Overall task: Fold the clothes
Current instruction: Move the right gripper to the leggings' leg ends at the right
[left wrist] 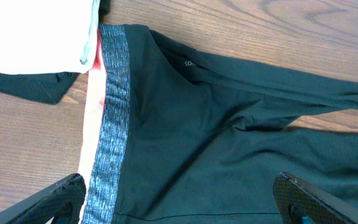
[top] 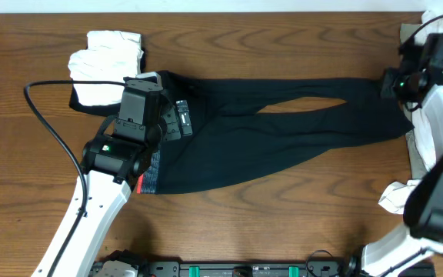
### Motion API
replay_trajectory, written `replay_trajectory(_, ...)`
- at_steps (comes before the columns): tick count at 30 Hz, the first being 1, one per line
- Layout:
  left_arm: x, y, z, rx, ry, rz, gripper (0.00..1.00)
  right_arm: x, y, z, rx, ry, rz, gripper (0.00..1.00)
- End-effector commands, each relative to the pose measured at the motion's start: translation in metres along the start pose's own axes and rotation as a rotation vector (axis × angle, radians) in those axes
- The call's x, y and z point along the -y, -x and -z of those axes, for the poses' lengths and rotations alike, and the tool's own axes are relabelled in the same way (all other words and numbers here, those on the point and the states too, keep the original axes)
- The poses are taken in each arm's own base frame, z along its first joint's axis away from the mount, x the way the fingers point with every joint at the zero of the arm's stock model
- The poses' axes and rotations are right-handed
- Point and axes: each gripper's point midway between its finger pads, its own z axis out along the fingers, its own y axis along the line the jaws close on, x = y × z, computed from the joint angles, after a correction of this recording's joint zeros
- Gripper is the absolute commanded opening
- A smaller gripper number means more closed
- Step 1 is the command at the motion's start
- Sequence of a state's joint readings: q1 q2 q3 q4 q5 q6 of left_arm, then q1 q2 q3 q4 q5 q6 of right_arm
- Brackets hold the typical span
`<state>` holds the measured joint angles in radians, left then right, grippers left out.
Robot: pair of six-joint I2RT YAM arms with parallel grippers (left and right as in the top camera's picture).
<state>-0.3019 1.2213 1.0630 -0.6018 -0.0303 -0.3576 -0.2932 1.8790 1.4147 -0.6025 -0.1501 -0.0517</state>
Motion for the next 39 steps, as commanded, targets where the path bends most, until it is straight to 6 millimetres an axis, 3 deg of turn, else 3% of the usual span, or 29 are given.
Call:
replay_trajectory(1, -0.001, 0.009, 0.006, 0.030, 0.006, -0.011, 0.98, 0.012, 0.001, -0.016, -0.002, 0.013, -0.008, 0.33)
replay_trajectory(6, -0.001, 0.009, 0.006, 0.030, 0.006, -0.011, 0.98, 0.027, 0.000, -0.036, 0.006, 0.013, -0.014, 0.33)
replay_trajectory(13, -0.001, 0.009, 0.006, 0.030, 0.006, -0.011, 0.98, 0.031, -0.001, -0.044, 0.012, 0.050, -0.031, 0.28)
replay_trajectory(25, -0.001, 0.009, 0.006, 0.030, 0.006, -0.011, 0.98, 0.037, -0.027, -0.078, -0.070, 0.054, -0.053, 0.28)
replay_trajectory(29, -0.001, 0.009, 0.006, 0.030, 0.006, -0.011, 0.98, 0.038, -0.029, -0.081, -0.074, 0.053, -0.056, 0.27)
replay_trajectory(35, -0.001, 0.009, 0.006, 0.030, 0.006, -0.012, 0.98, 0.039, -0.024, -0.082, -0.056, 0.051, -0.085, 0.16)
replay_trajectory(39, -0.001, 0.009, 0.006, 0.030, 0.006, -0.011, 0.98, 0.040, -0.019, -0.080, -0.040, 0.049, -0.083, 0.19)
